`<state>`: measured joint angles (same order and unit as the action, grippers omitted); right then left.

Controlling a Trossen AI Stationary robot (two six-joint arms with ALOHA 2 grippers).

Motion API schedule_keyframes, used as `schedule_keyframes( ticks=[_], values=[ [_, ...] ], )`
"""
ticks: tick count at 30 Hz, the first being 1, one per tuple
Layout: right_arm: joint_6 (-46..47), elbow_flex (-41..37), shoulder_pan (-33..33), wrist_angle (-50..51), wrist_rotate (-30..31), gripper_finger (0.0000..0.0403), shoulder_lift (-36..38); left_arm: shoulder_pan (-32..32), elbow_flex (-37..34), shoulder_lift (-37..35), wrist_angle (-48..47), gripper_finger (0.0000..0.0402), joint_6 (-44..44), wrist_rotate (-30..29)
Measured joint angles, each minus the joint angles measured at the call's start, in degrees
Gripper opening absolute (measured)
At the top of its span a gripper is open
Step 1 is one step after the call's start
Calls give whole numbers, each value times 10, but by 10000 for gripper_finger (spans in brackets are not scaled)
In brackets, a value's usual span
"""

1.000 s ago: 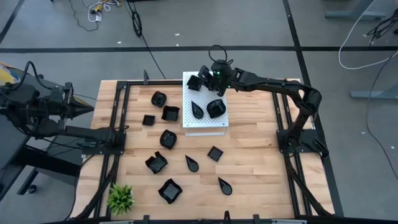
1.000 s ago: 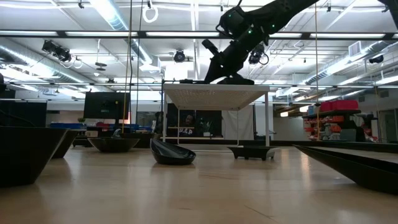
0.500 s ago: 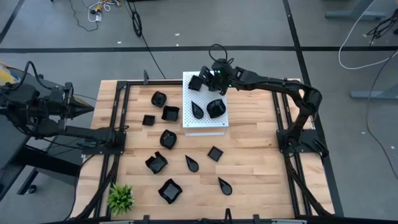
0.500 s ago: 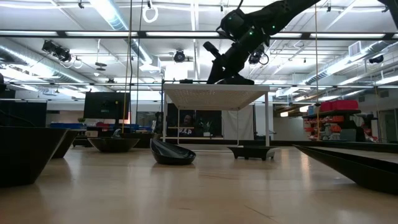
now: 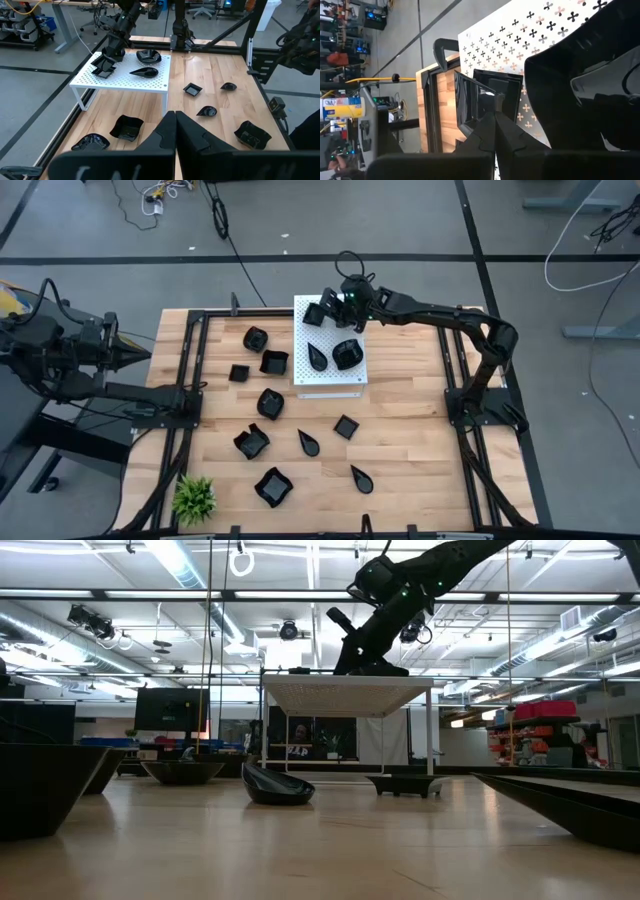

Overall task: Pick & Place Mini shaped plates
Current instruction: Stack the square plate on top of the square plate on the shelf

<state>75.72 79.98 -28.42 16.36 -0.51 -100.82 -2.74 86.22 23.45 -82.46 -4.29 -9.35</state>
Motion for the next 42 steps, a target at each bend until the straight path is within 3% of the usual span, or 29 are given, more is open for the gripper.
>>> schedule_keyframes(
  ticks=[6,23,34,42],
  values=[
    [4,0,0,-1,-2,6,0,0,0,0,0,3,0,0],
    [15,0,0,-2,-4,70,3,0,0,0,0,3,0,0],
    [12,2,0,-8,-5,73,3,0,0,0,0,3,0,0],
    [-58,69,0,12,-8,49,3,0,0,0,0,3,0,0]
  ],
)
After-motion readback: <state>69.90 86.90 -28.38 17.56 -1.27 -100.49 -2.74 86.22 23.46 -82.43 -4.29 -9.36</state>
